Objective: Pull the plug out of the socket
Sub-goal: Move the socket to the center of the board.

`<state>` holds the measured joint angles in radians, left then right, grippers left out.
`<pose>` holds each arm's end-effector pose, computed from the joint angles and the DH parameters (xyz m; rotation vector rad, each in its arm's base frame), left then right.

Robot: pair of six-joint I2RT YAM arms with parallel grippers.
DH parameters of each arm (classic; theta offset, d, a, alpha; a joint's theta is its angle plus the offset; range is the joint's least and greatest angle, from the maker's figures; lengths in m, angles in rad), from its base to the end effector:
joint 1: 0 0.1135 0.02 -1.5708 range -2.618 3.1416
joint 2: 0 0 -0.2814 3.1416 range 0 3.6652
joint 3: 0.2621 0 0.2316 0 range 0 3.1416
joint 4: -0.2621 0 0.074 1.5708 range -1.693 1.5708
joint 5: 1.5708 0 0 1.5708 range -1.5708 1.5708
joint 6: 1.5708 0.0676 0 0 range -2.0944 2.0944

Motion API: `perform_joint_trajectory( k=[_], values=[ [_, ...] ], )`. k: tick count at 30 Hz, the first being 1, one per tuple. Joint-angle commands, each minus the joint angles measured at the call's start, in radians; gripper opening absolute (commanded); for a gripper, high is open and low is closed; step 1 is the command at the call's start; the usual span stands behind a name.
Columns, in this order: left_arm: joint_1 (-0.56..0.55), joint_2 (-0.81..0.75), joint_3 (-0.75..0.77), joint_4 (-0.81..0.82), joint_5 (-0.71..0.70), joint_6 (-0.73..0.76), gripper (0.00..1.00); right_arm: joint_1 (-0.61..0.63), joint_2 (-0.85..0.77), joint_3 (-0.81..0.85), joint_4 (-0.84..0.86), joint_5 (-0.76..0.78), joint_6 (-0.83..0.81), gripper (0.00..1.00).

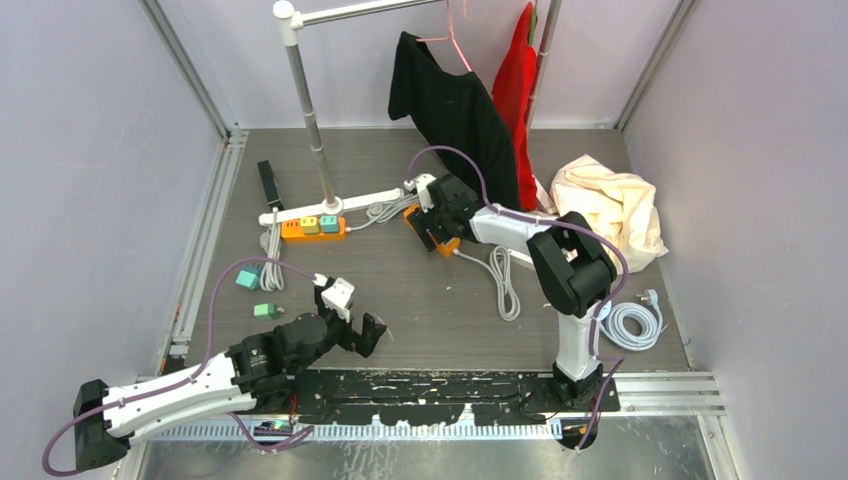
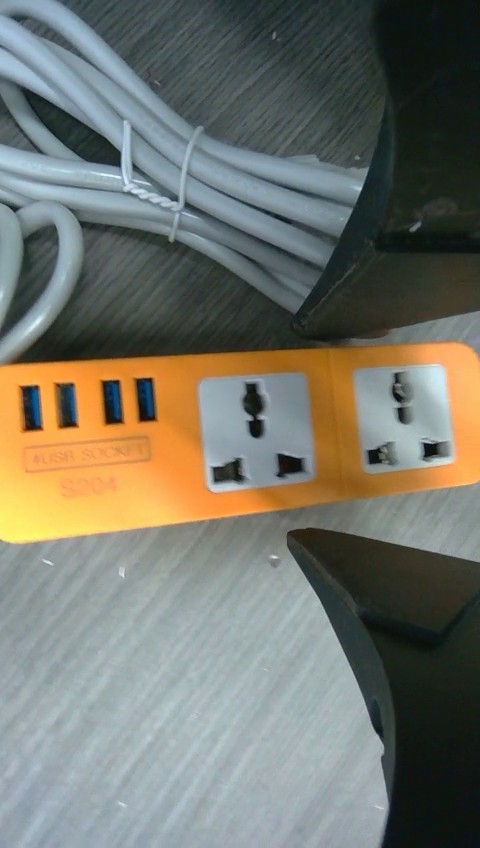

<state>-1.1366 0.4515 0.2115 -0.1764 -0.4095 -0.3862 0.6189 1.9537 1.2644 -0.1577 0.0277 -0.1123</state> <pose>0.0760 -0.1000 0.1864 0.4766 1.9409 -0.5921 0.3511 0.2477 0.1725 -0.8558 2.2711 0.1977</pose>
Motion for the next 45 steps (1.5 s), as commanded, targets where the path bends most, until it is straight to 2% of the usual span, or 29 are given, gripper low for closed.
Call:
perform_joint_trajectory(
  k=[1,3,7,11,14,16,21,28,33,45],
  values=[
    [0.004,-0.014,0.012,0.032,-0.01,-0.011,1.0,-0.003,-0.161,0.02,-0.078,-0.095,-0.107,0.75],
    [0.004,-0.016,0.023,0.028,0.0,-0.022,1.0,-0.002,-0.217,-0.002,-0.126,-0.159,-0.144,0.76],
    [0.005,-0.015,0.06,0.017,0.03,-0.042,1.0,-0.015,-0.327,-0.037,-0.267,-0.408,-0.263,0.76],
    [0.004,0.006,0.12,-0.019,0.033,-0.043,1.0,-0.082,-0.438,-0.031,-0.507,-0.767,-0.482,0.78],
    [0.004,0.043,0.179,-0.047,0.022,-0.012,0.99,-0.148,-0.511,-0.034,-0.668,-0.945,-0.647,0.82],
    [0.005,0.086,0.225,-0.056,0.017,0.02,0.99,-0.164,-0.567,-0.058,-0.693,-0.965,-0.671,0.84],
    [0.056,0.207,0.329,-0.08,0.031,0.096,0.99,-0.218,-0.697,-0.164,-0.686,-0.982,-0.683,1.0],
    [0.314,0.394,0.448,-0.059,0.269,0.181,0.99,-0.287,-0.749,-0.16,-0.698,-1.044,-0.661,1.0],
    [0.449,0.57,0.527,-0.04,0.326,0.264,0.99,-0.288,-0.746,-0.162,-0.693,-1.032,-0.66,1.0],
    [0.591,1.094,0.809,-0.015,0.37,0.372,0.75,-0.288,-0.734,-0.169,-0.684,-0.98,-0.672,1.0]
  ],
)
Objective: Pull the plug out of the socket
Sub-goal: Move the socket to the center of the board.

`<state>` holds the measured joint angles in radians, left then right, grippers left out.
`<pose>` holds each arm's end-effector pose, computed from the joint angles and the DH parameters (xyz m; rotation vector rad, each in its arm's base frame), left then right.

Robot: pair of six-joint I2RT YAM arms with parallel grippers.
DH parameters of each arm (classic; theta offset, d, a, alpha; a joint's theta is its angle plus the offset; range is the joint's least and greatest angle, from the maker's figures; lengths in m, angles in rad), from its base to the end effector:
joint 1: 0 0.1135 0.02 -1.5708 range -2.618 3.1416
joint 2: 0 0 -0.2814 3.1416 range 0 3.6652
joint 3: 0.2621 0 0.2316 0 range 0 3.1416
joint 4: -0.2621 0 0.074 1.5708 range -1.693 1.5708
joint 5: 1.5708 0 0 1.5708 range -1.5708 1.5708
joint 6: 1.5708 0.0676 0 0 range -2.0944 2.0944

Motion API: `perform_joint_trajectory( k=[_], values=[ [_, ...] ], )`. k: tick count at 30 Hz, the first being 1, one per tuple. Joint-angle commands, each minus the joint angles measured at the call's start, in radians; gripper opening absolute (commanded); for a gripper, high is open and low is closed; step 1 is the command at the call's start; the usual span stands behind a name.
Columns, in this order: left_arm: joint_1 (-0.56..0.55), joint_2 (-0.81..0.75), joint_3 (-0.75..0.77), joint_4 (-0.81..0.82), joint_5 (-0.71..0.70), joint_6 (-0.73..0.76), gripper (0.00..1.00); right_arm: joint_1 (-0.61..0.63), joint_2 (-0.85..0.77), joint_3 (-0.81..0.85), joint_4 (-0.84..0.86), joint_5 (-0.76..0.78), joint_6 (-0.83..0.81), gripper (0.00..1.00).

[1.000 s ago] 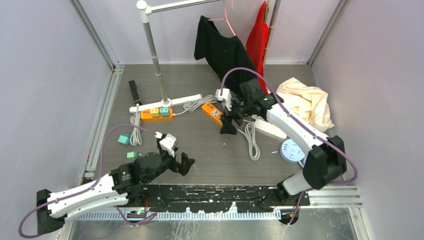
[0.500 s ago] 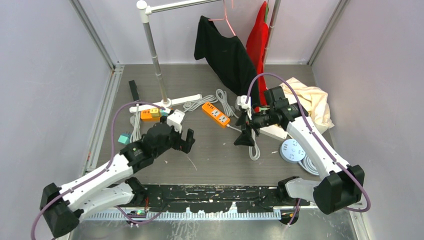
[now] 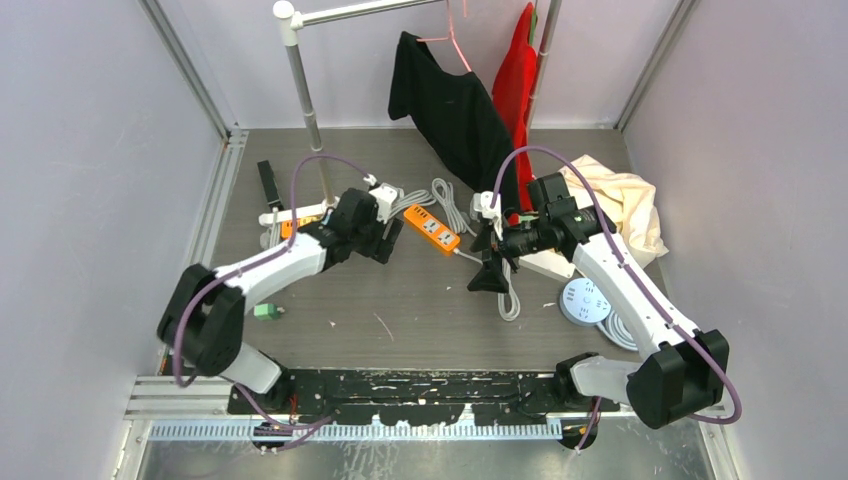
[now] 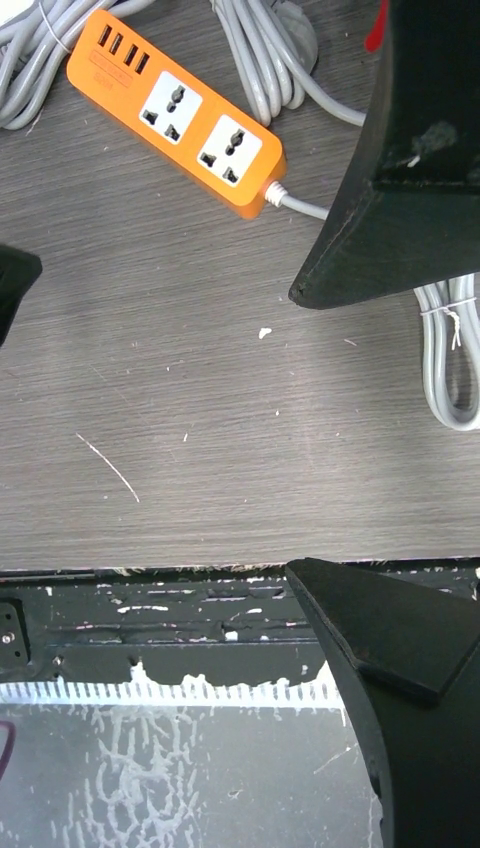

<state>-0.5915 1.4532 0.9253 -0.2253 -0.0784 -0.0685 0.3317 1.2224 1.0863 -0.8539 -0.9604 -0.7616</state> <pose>0.2633 -0.1705 0.2354 0.5649 2.2641 -0.2410 0.1858 0.1226 0.3128 -1.4421 1.7084 0.9833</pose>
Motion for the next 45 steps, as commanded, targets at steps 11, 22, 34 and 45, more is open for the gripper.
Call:
perform_joint_trajectory(
  k=[11,22,34,45],
  values=[
    [0.124,0.33,0.279,-0.006,0.055,0.124,0.55,0.0,0.042,0.019,-0.02,0.028,-0.053,1.0],
    [0.22,0.445,0.372,-0.022,0.158,0.118,0.46,-0.001,0.077,0.024,-0.038,0.035,-0.07,1.0],
    [0.237,0.504,0.446,-0.123,0.223,0.108,0.15,-0.002,0.095,0.041,-0.059,0.049,-0.077,1.0],
    [0.221,0.291,0.296,-0.07,0.26,0.04,0.0,-0.001,0.091,0.044,-0.065,0.05,-0.077,1.0]
  ],
)
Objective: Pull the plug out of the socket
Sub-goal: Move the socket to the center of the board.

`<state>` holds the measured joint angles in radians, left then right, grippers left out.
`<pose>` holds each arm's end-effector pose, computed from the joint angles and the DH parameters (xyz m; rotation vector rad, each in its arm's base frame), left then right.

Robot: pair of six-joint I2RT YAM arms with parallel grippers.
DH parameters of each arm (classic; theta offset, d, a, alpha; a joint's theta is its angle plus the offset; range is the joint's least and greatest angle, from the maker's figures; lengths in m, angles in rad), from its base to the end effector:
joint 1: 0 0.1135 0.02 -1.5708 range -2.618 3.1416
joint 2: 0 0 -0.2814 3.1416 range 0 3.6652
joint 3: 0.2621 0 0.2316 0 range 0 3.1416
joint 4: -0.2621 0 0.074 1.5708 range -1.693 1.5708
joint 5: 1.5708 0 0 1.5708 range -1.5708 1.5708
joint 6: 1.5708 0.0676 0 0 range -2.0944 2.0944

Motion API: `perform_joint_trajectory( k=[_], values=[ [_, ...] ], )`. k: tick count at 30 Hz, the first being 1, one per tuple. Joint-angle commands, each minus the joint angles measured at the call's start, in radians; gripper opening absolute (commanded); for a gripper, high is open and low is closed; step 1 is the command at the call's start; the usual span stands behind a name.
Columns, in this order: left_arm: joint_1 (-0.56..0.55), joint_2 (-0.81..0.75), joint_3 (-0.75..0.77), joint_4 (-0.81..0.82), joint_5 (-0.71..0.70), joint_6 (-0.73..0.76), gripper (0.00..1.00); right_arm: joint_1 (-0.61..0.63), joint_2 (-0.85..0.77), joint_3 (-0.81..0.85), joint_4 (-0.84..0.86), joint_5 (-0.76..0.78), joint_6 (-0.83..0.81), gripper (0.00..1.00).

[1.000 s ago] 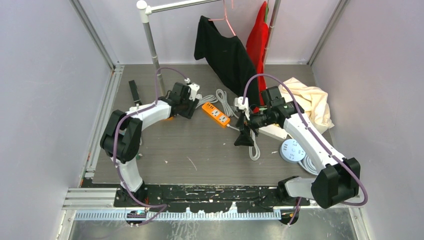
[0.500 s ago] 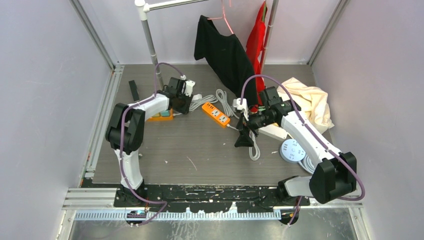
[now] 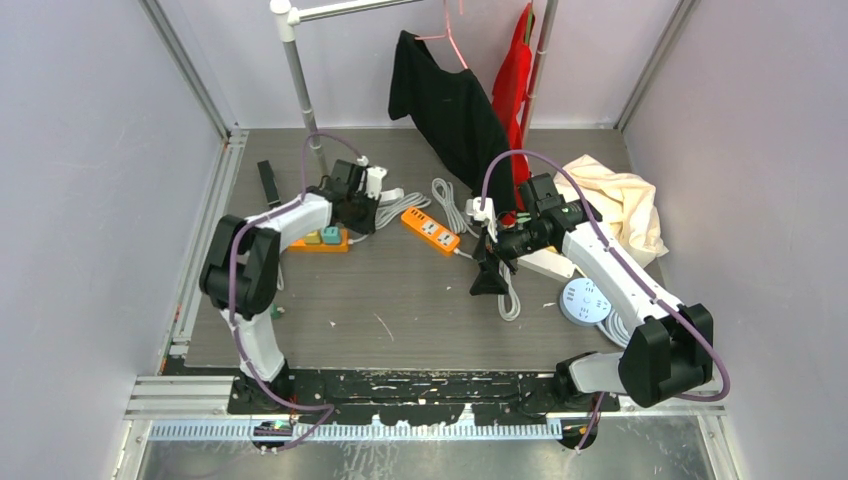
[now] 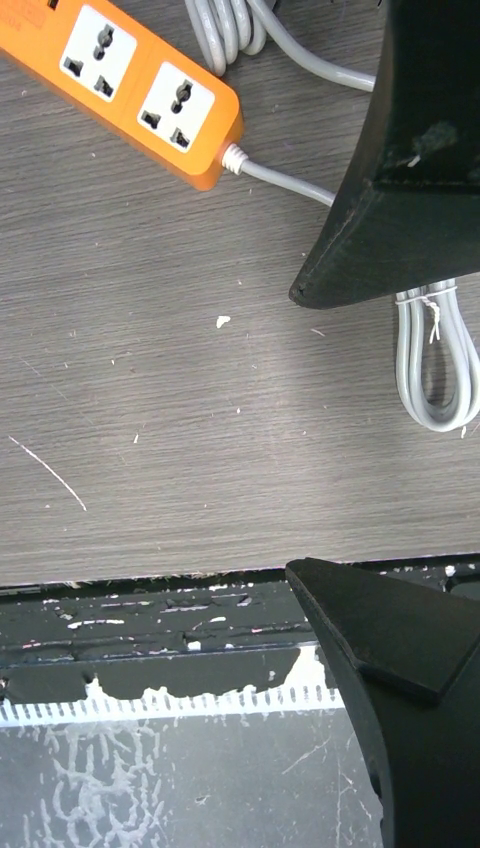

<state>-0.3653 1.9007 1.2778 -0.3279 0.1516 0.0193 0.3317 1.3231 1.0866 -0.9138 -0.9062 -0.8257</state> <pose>0.3790 -0.1559 0.1834 0.5454 2.4783 -0.3297 0.1999 0.1251 0.2866 -1.4895 1.8336 0.9867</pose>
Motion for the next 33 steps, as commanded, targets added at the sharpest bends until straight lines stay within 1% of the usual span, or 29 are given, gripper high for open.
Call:
perform_joint_trajectory(
  k=[1,9,13,16,19,25,30,33],
  values=[
    [-0.01,-0.186,-0.08,0.043,0.033,-0.059,0.0,-0.002,-0.01,0.044,-0.006,-0.003,-0.013,1.0],
    [-0.034,-0.396,-0.286,0.132,0.035,-0.168,0.0,-0.005,-0.015,0.045,-0.01,-0.008,-0.013,1.0],
    [-0.054,-0.487,-0.371,0.169,0.065,-0.21,0.0,-0.008,-0.017,0.045,-0.01,-0.01,-0.013,1.0],
    [-0.084,-0.545,-0.409,0.173,0.082,-0.237,0.0,-0.012,-0.017,0.044,-0.011,-0.013,-0.014,1.0],
    [-0.109,-0.604,-0.441,0.175,0.054,-0.261,0.0,-0.013,-0.017,0.044,-0.011,-0.013,-0.014,1.0],
    [-0.11,-0.742,-0.497,0.2,0.023,-0.338,0.0,-0.014,-0.016,0.042,-0.014,-0.016,-0.019,1.0],
    [-0.114,-0.806,-0.517,0.194,0.101,-0.387,0.0,-0.014,-0.016,0.043,-0.017,-0.015,-0.023,1.0],
    [-0.152,-0.813,-0.532,0.195,0.163,-0.387,0.0,-0.015,-0.015,0.043,-0.019,-0.015,-0.027,1.0]
  ],
)
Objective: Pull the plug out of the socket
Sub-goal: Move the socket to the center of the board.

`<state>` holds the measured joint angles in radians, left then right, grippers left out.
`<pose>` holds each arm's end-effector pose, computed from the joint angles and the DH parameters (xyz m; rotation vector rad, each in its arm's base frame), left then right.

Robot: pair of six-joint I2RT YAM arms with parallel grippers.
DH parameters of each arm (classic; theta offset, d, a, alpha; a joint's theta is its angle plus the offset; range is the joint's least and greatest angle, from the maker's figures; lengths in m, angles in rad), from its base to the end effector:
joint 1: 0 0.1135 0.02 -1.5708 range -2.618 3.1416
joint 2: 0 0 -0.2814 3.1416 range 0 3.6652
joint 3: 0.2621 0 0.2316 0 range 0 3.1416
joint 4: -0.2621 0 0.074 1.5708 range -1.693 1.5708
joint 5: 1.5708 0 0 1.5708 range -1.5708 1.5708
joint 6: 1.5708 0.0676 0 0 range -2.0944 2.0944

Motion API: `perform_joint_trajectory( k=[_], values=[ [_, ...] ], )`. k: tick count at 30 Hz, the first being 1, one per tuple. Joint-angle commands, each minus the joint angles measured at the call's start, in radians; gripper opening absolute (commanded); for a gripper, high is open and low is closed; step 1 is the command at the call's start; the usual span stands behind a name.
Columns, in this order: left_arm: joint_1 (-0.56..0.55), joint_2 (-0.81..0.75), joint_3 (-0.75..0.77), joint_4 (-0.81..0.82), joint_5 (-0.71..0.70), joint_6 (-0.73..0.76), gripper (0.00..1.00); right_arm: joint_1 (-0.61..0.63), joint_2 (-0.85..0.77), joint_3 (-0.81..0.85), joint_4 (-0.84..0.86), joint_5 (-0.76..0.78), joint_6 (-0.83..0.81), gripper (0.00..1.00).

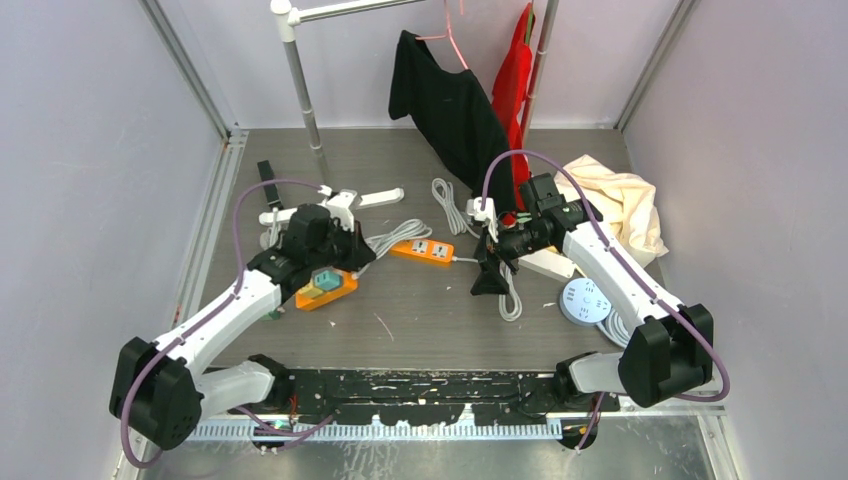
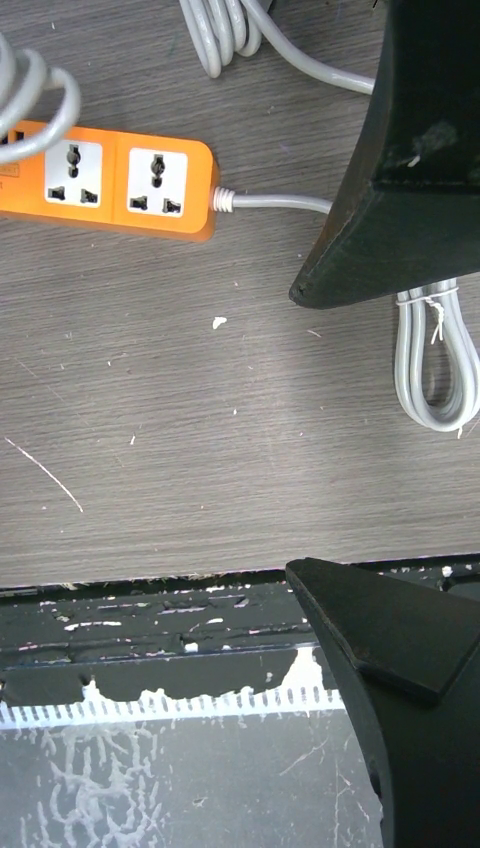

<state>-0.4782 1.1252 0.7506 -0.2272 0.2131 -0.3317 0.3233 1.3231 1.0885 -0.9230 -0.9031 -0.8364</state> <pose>0.2103 -0.1251 0.2621 0.2894 2.2226 -0.6840 0.2003 0.1231 0.2866 -1.4893 1.8374 0.9786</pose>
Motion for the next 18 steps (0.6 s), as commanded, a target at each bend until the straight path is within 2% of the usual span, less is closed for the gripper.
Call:
perform_joint_trajectory(
  k=[1,12,18],
  values=[
    [-0.064,-0.032,-0.008,0.096,0.11,-0.029,0.0,-0.006,-0.015,0.041,-0.011,-0.018,-0.016,1.0],
    [-0.341,0.133,0.005,0.234,0.088,-0.012,0.0,-0.03,-0.03,0.051,-0.023,-0.022,-0.023,1.0],
    [-0.466,0.34,0.092,0.298,0.082,-0.01,0.0,-0.053,-0.043,0.051,-0.026,-0.033,-0.027,1.0]
  ],
)
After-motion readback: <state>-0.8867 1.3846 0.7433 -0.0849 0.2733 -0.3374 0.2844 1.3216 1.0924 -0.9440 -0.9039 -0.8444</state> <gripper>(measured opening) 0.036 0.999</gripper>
